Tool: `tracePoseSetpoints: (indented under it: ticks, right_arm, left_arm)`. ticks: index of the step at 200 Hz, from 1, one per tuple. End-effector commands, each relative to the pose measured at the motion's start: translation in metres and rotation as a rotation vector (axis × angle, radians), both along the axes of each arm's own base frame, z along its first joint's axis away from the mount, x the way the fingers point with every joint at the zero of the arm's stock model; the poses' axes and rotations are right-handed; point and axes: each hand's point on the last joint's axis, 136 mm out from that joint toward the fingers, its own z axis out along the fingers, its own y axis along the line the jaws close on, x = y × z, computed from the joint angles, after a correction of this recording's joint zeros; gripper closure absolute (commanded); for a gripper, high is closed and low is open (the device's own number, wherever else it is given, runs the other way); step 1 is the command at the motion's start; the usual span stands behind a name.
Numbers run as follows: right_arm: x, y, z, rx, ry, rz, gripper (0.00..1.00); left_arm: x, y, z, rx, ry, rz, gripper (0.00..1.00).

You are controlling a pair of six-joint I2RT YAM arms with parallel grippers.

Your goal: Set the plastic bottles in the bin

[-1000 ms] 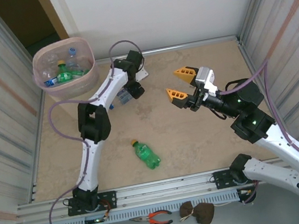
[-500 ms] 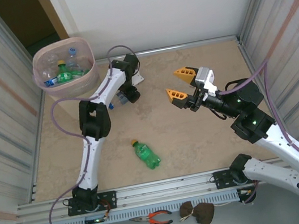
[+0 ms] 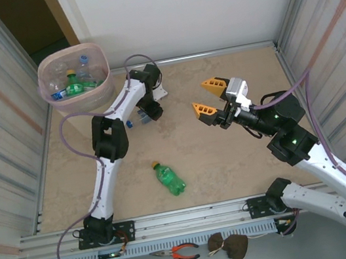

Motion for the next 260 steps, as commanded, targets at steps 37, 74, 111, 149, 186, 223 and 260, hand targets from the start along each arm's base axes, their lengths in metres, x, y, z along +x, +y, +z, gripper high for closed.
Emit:
tracePoseSetpoints:
  ticks: [37,74,111,149,186,223,260]
  right_arm:
    - [-0.007,-0.003,0.012,0.029,-0.023,0.008,0.44]
    - [-0.007,-0.004,0.011,0.031,-0.024,0.004,0.44]
    - [-0.008,-0.006,0.011,0.033,-0.024,-0.004,0.44]
    - [-0.008,-0.008,0.010,0.032,-0.026,-0.009,0.43]
    - [-0.007,-0.007,0.007,0.029,-0.025,-0.011,0.43]
    - [-0.007,-0.008,0.007,0.028,-0.027,-0.014,0.44]
    - [-0.006,-0.007,0.005,0.027,-0.025,-0.013,0.44]
  left_arm:
    - [-0.007,-0.002,-0.001,-0.054,0.052,0.033,0.35]
    - [-0.008,-0.009,0.008,-0.108,0.051,0.045,0.39]
    - [-0.007,-0.019,0.030,-0.179,0.022,0.052,0.42]
    - [-0.004,-0.028,0.067,-0.262,-0.041,0.056,0.44]
    - [-0.004,-0.036,0.116,-0.360,-0.122,0.053,0.45]
    - [-0.008,-0.041,0.179,-0.466,-0.238,0.045,0.47]
    - [-0.018,-0.038,0.252,-0.572,-0.385,0.031,0.48]
